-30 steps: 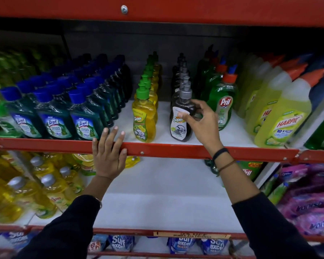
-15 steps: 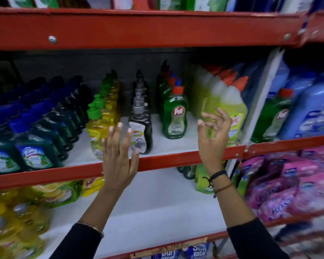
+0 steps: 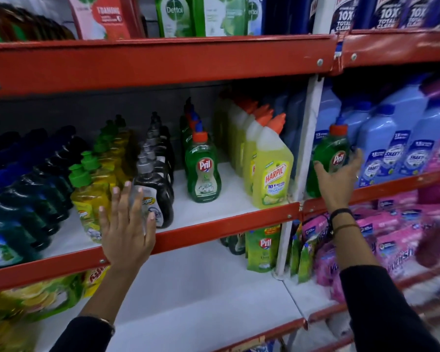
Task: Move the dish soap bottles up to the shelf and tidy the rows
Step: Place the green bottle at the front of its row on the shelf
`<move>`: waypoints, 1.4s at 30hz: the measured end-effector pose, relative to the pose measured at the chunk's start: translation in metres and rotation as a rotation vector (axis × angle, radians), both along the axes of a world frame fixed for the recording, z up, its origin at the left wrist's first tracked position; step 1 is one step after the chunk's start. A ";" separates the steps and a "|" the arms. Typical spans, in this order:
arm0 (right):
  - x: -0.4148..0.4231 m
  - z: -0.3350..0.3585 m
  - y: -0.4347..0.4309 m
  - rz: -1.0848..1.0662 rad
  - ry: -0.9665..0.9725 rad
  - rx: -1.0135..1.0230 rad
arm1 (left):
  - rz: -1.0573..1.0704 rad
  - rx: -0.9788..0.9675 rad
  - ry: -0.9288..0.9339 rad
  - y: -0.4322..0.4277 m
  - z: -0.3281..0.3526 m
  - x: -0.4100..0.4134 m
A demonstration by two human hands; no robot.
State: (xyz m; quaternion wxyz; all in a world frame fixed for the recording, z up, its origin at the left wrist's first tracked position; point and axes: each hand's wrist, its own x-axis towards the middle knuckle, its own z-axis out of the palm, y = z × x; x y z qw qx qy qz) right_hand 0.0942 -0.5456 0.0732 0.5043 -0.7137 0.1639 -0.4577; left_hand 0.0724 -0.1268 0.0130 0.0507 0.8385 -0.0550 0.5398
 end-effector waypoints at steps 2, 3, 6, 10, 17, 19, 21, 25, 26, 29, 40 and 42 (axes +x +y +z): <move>0.003 0.001 -0.005 0.001 0.058 -0.051 | -0.003 0.013 -0.014 0.000 -0.001 0.001; 0.004 0.002 -0.007 -0.015 0.075 -0.071 | -0.007 0.005 -0.016 0.000 0.001 0.001; 0.001 0.007 -0.008 -0.123 0.113 -0.096 | -0.008 -0.013 -0.025 -0.001 -0.001 0.001; -0.005 0.007 0.001 -0.209 0.096 -0.122 | 0.003 -0.009 -0.020 -0.001 0.000 0.001; -0.016 0.017 0.018 -0.284 -0.041 -0.189 | 0.024 0.019 -0.034 -0.001 0.000 0.002; -0.024 0.025 0.026 -0.335 -0.085 -0.186 | 0.038 0.024 -0.043 -0.001 -0.001 0.002; -0.032 0.035 0.033 -0.368 -0.114 -0.182 | 0.045 0.019 -0.043 -0.002 0.000 0.003; -0.053 0.051 0.057 -0.375 -0.163 -0.173 | 0.030 0.003 -0.019 -0.002 0.000 0.001; -0.059 0.054 0.066 -0.354 -0.176 -0.172 | 0.024 -0.001 -0.010 -0.002 0.001 0.000; -0.074 0.059 0.099 -0.232 -0.180 -0.169 | 0.018 -0.004 -0.010 -0.001 0.001 0.000; -0.060 0.046 0.200 0.119 0.005 -0.187 | 0.038 0.150 -0.103 0.003 -0.006 0.004; -0.051 0.039 0.208 0.133 0.060 -0.196 | 0.037 0.199 -0.124 0.006 -0.008 0.005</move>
